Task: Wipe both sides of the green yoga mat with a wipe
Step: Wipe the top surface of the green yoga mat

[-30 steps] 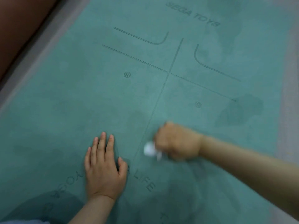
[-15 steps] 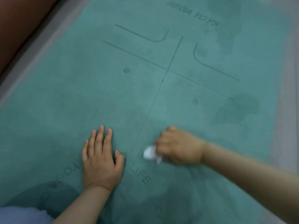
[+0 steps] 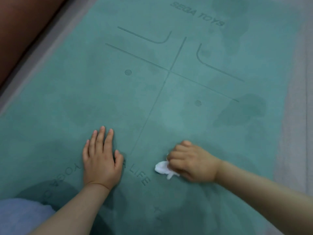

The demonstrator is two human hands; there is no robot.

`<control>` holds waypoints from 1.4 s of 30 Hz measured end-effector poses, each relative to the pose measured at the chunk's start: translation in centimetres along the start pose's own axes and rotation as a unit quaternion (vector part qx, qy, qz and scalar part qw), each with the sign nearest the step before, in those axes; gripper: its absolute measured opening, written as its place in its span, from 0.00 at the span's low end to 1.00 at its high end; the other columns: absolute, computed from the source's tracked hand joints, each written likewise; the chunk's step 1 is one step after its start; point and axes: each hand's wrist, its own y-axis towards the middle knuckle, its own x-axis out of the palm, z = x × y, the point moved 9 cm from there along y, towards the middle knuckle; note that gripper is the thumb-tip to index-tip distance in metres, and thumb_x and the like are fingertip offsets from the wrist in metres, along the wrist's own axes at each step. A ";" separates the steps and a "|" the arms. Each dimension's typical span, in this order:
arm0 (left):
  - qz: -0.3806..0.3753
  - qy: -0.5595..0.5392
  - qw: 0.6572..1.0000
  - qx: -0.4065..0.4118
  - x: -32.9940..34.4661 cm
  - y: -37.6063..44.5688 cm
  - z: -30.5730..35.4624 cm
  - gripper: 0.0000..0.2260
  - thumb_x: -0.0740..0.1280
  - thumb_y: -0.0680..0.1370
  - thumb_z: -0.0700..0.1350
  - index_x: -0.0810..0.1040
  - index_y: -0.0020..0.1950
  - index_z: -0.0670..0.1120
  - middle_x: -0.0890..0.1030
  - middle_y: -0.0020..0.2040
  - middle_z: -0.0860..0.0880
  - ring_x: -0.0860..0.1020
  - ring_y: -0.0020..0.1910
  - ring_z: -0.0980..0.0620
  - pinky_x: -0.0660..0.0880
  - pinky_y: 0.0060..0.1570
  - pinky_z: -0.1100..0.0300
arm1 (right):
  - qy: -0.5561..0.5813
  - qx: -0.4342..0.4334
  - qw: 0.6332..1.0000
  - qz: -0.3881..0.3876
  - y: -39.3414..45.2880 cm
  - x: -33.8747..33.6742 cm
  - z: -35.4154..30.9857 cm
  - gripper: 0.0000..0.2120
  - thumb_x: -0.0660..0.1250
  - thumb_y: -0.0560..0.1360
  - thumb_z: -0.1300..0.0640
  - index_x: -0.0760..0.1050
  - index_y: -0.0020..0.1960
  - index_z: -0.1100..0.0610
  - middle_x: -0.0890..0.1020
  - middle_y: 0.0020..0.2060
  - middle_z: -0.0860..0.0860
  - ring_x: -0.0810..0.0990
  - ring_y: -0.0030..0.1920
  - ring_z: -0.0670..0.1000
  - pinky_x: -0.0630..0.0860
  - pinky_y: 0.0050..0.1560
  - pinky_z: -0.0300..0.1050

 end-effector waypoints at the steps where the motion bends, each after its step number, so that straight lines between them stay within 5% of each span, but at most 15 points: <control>1: -0.003 0.004 1.000 -0.003 0.0 -0.1 0.0 0.30 0.53 0.74 0.51 0.67 0.75 0.43 0.64 0.77 0.42 0.60 0.77 0.43 0.51 0.75 0.47 | -0.041 0.021 0.998 0.034 -0.2 -1.1 2.5 0.12 0.57 0.78 0.52 0.74 0.39 0.54 0.76 0.38 0.52 0.71 0.38 0.56 0.66 0.39 0.48; 3: -0.010 0.010 1.000 -0.009 0.1 0.0 0.1 0.30 0.53 0.74 0.51 0.66 0.76 0.44 0.64 0.77 0.42 0.60 0.77 0.43 0.52 0.74 0.47 | -0.119 0.227 0.949 0.183 -1.8 -5.5 11.7 0.12 0.60 0.76 0.50 0.74 0.38 0.54 0.77 0.36 0.54 0.74 0.38 0.60 0.69 0.38 0.51; 5: -0.012 0.018 1.000 -0.013 0.1 0.0 0.2 0.30 0.52 0.75 0.51 0.66 0.76 0.44 0.64 0.77 0.43 0.60 0.77 0.43 0.51 0.74 0.47 | -0.124 0.531 0.796 0.263 -7.7 -9.8 20.2 0.09 0.63 0.75 0.50 0.77 0.43 0.55 0.80 0.42 0.57 0.76 0.45 0.63 0.71 0.45 0.53; 7: -0.009 0.023 1.000 -0.017 0.2 -0.1 0.1 0.30 0.51 0.75 0.52 0.66 0.76 0.44 0.64 0.77 0.43 0.59 0.77 0.43 0.51 0.74 0.46 | -0.058 0.624 0.717 0.305 -10.3 -9.5 20.6 0.08 0.63 0.74 0.51 0.77 0.44 0.55 0.81 0.44 0.57 0.76 0.49 0.63 0.69 0.48 0.52; 11: -0.014 0.025 0.999 -0.019 0.2 -0.1 0.2 0.30 0.51 0.74 0.52 0.66 0.76 0.44 0.64 0.77 0.42 0.60 0.76 0.42 0.53 0.73 0.45 | 0.050 0.257 0.948 0.181 -2.9 -2.1 4.7 0.07 0.62 0.74 0.55 0.70 0.37 0.53 0.74 0.34 0.52 0.73 0.38 0.58 0.68 0.38 0.51; 13: -0.023 0.028 0.999 -0.019 0.4 -0.1 0.3 0.31 0.51 0.74 0.52 0.66 0.76 0.43 0.64 0.77 0.42 0.60 0.76 0.41 0.54 0.73 0.44 | 0.051 0.094 0.992 0.064 -3.9 0.3 -1.0 0.06 0.63 0.75 0.54 0.71 0.39 0.51 0.74 0.37 0.49 0.71 0.40 0.54 0.66 0.40 0.49; 16: -0.036 0.026 0.999 -0.026 0.3 0.0 0.3 0.32 0.50 0.74 0.52 0.66 0.76 0.42 0.64 0.77 0.40 0.60 0.76 0.39 0.55 0.73 0.41 | -0.071 0.207 0.965 0.144 -6.5 -3.7 8.4 0.08 0.62 0.75 0.50 0.73 0.39 0.52 0.77 0.36 0.50 0.75 0.40 0.56 0.67 0.40 0.49; 19: -0.064 0.068 0.995 -0.019 0.3 0.0 0.8 0.33 0.50 0.73 0.52 0.67 0.74 0.38 0.66 0.75 0.36 0.64 0.73 0.34 0.60 0.71 0.37 | -0.052 0.505 0.807 0.301 -11.2 -8.4 21.7 0.08 0.62 0.74 0.51 0.76 0.45 0.54 0.80 0.45 0.55 0.76 0.48 0.61 0.68 0.46 0.51; 21: -0.108 0.110 0.988 -0.012 0.2 0.4 1.5 0.34 0.48 0.73 0.52 0.65 0.75 0.35 0.65 0.74 0.32 0.64 0.72 0.31 0.62 0.70 0.37 | -0.044 0.564 0.764 0.311 -11.6 -8.3 24.4 0.07 0.61 0.76 0.53 0.75 0.47 0.55 0.79 0.49 0.55 0.75 0.51 0.60 0.65 0.47 0.50; 24: -0.249 0.143 0.956 -0.067 -0.1 0.5 2.5 0.36 0.49 0.79 0.60 0.48 0.80 0.38 0.48 0.80 0.36 0.51 0.78 0.35 0.54 0.76 0.44 | -0.055 0.552 0.770 0.315 -11.1 -8.2 24.2 0.06 0.58 0.77 0.56 0.73 0.46 0.56 0.77 0.49 0.55 0.74 0.50 0.59 0.63 0.47 0.49; 28: -0.382 0.220 0.896 -0.049 0.5 -1.3 6.0 0.61 0.66 0.67 0.75 0.35 0.79 0.39 0.40 0.79 0.34 0.48 0.78 0.34 0.53 0.76 0.47 | -0.088 0.552 0.766 0.317 -10.9 -8.7 24.0 0.06 0.58 0.77 0.56 0.73 0.47 0.56 0.77 0.48 0.56 0.74 0.50 0.60 0.63 0.47 0.50; 31: -0.445 0.330 0.832 0.005 0.1 -0.1 8.5 0.56 0.69 0.67 0.72 0.50 0.80 0.39 0.57 0.78 0.37 0.65 0.74 0.39 0.65 0.72 0.51 | -0.109 0.554 0.766 0.308 -10.6 -8.6 24.1 0.08 0.57 0.78 0.56 0.73 0.49 0.56 0.77 0.49 0.56 0.74 0.51 0.60 0.63 0.48 0.51; 35: -0.423 0.322 0.842 0.093 -2.2 5.7 11.4 0.37 0.73 0.70 0.65 0.72 0.71 0.44 0.77 0.67 0.45 0.76 0.64 0.44 0.72 0.64 0.53 | -0.143 0.558 0.762 0.297 -10.5 -8.9 24.1 0.07 0.58 0.78 0.56 0.74 0.49 0.56 0.77 0.50 0.57 0.74 0.51 0.61 0.63 0.48 0.51; 40: -0.400 0.323 0.856 0.056 0.5 5.3 8.9 0.65 0.77 0.63 0.66 0.30 0.78 0.52 0.39 0.80 0.40 0.64 0.74 0.35 0.67 0.70 0.44 | -0.120 0.560 0.766 0.293 -9.4 -8.5 20.8 0.07 0.59 0.76 0.56 0.73 0.45 0.58 0.78 0.44 0.58 0.76 0.46 0.62 0.66 0.45 0.51; 42: -0.373 0.328 0.866 0.061 1.1 5.2 8.4 0.66 0.77 0.63 0.66 0.27 0.77 0.53 0.36 0.79 0.38 0.66 0.72 0.34 0.70 0.68 0.44 | -0.078 0.441 0.842 0.301 -7.6 -7.1 14.3 0.07 0.60 0.74 0.56 0.71 0.38 0.56 0.77 0.35 0.58 0.76 0.38 0.62 0.68 0.38 0.52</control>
